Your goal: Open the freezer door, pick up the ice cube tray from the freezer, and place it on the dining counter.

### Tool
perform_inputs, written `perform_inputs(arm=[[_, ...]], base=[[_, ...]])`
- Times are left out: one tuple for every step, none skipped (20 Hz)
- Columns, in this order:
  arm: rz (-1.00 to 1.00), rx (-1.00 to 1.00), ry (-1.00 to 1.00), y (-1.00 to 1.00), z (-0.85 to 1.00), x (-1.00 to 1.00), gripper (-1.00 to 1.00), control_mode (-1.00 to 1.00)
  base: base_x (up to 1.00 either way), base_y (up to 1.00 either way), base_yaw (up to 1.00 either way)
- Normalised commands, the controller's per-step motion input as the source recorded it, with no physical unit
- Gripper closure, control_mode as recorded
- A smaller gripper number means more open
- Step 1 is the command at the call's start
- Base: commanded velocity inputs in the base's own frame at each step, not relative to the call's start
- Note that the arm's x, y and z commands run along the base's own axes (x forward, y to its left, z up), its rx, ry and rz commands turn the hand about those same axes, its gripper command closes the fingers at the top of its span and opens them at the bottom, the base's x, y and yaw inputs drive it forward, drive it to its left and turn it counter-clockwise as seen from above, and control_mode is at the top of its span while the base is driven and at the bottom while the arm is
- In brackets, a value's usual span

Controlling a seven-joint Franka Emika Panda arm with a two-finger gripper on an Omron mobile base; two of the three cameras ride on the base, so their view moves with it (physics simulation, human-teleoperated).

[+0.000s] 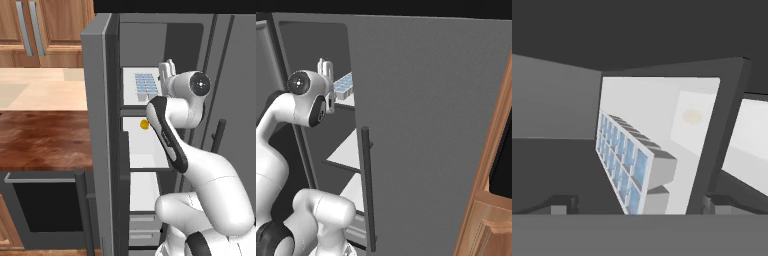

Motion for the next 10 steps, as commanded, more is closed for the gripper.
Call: perform_inputs(arm=[[0.00,0.00,0.00,0.00,-0.06,0.29,-1.00,-1.00],[0.00,0.00,0.00,0.00,-0.09,0.29,-1.00,-1.00],[0.00,0.00,0.00,0.00,-0.10,0.31,-1.00,-1.00],[0.00,0.00,0.00,0.00,-0.12,0.29,-1.00,-1.00],[0.00,0.00,0.00,0.00,-0.14,0.29,-1.00,-1.00],[0.00,0.00,0.00,0.00,-0.14,0.25,-1.00,-1.00],[0.00,0.00,0.00,0.00,-0.13,0.19,-1.00,-1.00],[0.00,0.00,0.00,0.00,-0.14,0.17,-1.00,-1.00],[0.00,0.00,0.00,-0.02,-0.15,0.12,-1.00,-1.00],[0.00,0.00,0.00,-0.04,-0.14,0.11,-1.00,-1.00]], base=[[0.00,0.00,0.00],[0.00,0.00,0.00],[0.00,0.00,0.00],[0.00,0.00,0.00],[0.00,0.00,0.00],[0.00,0.00,0.00],[0.00,0.00,0.00],[0.00,0.00,0.00],[0.00,0.00,0.00],[0.00,0.00,0.00]])
